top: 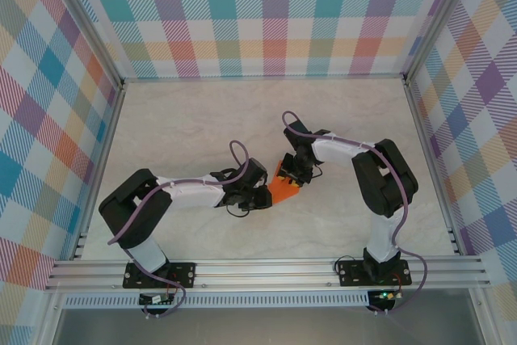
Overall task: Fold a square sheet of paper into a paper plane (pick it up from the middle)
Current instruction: Fourth fold the wing at the center of the table.
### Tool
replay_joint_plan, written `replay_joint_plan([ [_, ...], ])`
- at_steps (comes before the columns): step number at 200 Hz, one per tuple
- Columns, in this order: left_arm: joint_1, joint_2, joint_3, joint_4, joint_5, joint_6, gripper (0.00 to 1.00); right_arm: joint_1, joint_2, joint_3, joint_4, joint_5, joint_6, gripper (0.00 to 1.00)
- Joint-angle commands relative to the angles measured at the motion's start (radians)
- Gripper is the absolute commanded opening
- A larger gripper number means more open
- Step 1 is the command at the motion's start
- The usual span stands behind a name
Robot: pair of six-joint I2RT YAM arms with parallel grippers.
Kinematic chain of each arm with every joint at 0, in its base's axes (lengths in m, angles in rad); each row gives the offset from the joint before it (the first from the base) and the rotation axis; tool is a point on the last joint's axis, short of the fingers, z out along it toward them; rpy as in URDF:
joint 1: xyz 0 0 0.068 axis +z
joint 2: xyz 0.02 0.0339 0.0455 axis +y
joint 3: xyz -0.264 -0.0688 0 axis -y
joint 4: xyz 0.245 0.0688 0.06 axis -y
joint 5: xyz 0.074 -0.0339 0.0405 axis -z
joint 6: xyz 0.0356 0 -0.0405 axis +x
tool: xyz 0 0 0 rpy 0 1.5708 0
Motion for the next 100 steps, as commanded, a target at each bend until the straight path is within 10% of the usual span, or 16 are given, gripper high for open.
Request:
replay_joint_plan([
  [1,-0.007,0.022,0.015,-0.079,-0.043,0.015,0.19,0.002,0.156,-0.086,-0.041,0.144,0.012,0.39],
  [100,-0.007,0.011,-0.015,-0.162,-0.058,0.006,0.20,0.002,0.160,-0.087,-0.040,0.146,0.012,0.39],
])
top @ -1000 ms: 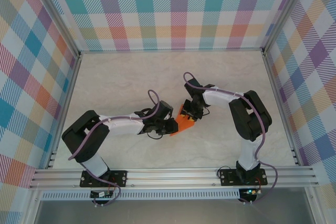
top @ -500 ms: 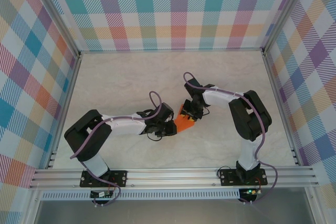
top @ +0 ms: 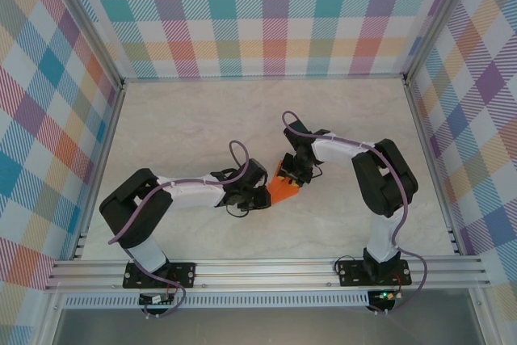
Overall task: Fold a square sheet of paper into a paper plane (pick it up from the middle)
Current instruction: Fourth fold the wing at the center of the table.
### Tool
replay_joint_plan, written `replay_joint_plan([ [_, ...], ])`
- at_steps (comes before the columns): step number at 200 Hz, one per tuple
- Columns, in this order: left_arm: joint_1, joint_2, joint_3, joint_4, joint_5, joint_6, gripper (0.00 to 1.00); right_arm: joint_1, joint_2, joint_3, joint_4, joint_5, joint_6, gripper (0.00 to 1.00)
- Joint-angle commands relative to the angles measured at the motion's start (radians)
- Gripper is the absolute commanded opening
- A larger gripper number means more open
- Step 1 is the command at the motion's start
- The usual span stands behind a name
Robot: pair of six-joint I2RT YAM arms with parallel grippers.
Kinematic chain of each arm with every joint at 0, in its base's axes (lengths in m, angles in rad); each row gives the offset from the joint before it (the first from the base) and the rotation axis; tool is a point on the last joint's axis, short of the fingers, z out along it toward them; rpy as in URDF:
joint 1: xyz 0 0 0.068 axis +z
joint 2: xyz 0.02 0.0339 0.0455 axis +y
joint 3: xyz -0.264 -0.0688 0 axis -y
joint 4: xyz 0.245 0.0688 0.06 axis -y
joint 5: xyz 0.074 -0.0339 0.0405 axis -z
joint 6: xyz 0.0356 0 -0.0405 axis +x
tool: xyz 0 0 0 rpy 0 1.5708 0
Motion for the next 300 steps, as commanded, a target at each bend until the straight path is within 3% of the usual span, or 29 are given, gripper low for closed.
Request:
replay_joint_plan([
  [1,-0.007,0.009,-0.017,-0.139,-0.037,0.007,0.20,0.002,0.160,-0.088,-0.040,0.146,0.012,0.39],
  [97,-0.007,-0.050,-0.011,-0.252,0.027,0.056,0.22,0.002,0.162,-0.090,-0.039,0.147,0.011,0.39],
  [145,-0.007,-0.120,0.050,-0.130,-0.017,0.054,0.23,0.001,0.164,-0.091,-0.035,0.146,0.012,0.39],
  [208,-0.006,0.004,0.111,-0.003,-0.013,0.046,0.19,0.002,0.167,-0.093,-0.034,0.143,0.012,0.39],
  [256,-0.005,0.061,0.133,-0.015,-0.084,0.063,0.12,0.002,0.168,-0.090,-0.034,0.140,0.010,0.39],
  [300,-0.005,0.106,0.129,-0.017,-0.061,0.060,0.08,0.002,0.168,-0.089,-0.034,0.140,0.010,0.39],
])
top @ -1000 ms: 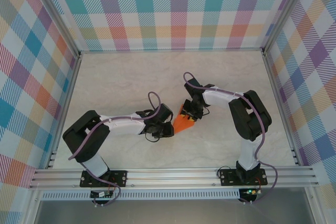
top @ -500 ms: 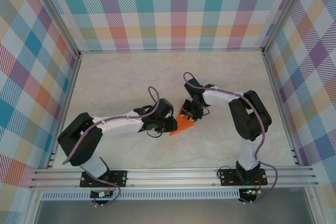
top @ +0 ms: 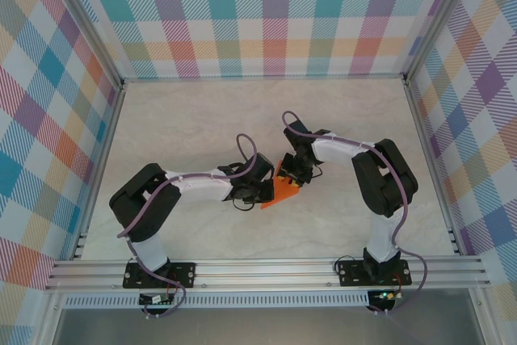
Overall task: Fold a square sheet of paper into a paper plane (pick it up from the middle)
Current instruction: Fourth fold the wing at the center of the table.
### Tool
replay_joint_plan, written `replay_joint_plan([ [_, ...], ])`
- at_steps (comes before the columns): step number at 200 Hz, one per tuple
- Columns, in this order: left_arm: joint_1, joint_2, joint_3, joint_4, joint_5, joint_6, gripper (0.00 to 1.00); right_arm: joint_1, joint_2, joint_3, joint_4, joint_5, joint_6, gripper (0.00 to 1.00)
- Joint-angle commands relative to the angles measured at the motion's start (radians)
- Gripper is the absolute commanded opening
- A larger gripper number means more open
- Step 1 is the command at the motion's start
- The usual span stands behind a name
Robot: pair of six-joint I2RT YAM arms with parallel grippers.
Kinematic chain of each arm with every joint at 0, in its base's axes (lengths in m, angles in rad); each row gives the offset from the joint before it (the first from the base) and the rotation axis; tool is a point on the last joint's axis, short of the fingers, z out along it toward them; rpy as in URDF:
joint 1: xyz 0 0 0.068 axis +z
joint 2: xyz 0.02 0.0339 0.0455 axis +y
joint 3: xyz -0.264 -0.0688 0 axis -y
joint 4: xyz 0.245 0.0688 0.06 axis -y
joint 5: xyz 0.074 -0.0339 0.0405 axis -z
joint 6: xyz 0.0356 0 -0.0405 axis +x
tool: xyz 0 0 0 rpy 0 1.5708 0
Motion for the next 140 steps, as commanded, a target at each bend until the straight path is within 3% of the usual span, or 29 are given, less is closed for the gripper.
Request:
replay_joint_plan([
  [1,-0.007,0.030,0.024,-0.005,-0.006,0.010,0.07,0.002,0.168,-0.088,-0.033,0.142,0.010,0.39],
  [48,-0.006,0.041,0.002,-0.049,-0.033,0.010,0.03,0.002,0.122,-0.082,-0.022,0.126,-0.013,0.39],
  [101,-0.005,0.044,-0.047,-0.047,-0.034,0.003,0.00,-0.003,-0.164,-0.055,0.074,0.064,-0.164,0.42],
  [140,-0.006,0.044,-0.072,-0.024,-0.026,-0.007,0.00,-0.006,-0.315,-0.162,0.213,-0.018,-0.233,0.41],
])
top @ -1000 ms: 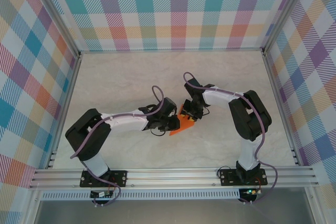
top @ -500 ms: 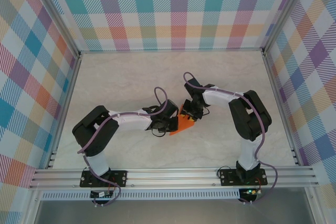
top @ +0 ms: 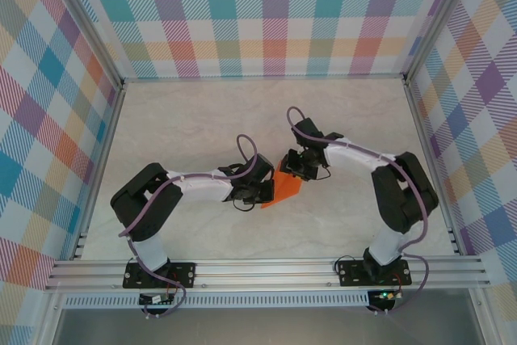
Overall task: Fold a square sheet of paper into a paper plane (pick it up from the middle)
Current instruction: Fourth fold the wing at the center of the table.
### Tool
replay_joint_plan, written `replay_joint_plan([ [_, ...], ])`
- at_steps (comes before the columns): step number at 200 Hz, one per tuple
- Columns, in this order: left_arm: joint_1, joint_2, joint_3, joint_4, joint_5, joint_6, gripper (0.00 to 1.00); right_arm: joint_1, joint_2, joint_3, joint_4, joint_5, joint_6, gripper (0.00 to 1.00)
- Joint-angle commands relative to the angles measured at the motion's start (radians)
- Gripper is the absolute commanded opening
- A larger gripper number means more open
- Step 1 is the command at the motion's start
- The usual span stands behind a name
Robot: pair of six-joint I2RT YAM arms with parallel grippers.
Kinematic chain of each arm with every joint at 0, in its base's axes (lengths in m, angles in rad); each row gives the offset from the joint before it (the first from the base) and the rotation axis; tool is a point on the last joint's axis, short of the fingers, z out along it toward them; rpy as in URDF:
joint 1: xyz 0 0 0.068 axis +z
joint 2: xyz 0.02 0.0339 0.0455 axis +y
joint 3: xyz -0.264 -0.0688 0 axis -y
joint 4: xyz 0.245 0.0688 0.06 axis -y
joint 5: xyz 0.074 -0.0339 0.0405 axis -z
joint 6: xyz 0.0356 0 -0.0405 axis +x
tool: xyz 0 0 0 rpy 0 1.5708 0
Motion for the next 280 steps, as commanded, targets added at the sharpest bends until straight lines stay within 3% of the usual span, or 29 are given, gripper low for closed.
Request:
replay_joint_plan([
  [1,-0.007,0.038,-0.056,-0.053,-0.026,-0.006,0.00,-0.003,-0.088,-0.065,0.110,-0.048,-0.079,0.40],
  [19,-0.006,0.039,-0.059,-0.047,-0.023,-0.008,0.00,-0.001,-0.105,-0.121,0.170,-0.113,-0.085,0.36],
  [49,-0.007,0.042,-0.061,-0.037,-0.020,-0.010,0.00,-0.001,-0.085,-0.186,0.259,-0.198,-0.060,0.10],
  [69,-0.007,0.045,-0.064,-0.030,-0.014,-0.015,0.00,0.000,-0.057,-0.211,0.318,-0.247,-0.050,0.00],
  [196,-0.007,0.042,-0.060,-0.059,-0.027,-0.038,0.00,0.022,0.088,-0.209,0.385,-0.323,-0.066,0.00],
  [280,-0.007,0.034,-0.082,-0.109,-0.007,-0.017,0.00,-0.021,0.137,-0.159,0.324,-0.212,-0.168,0.00],
])
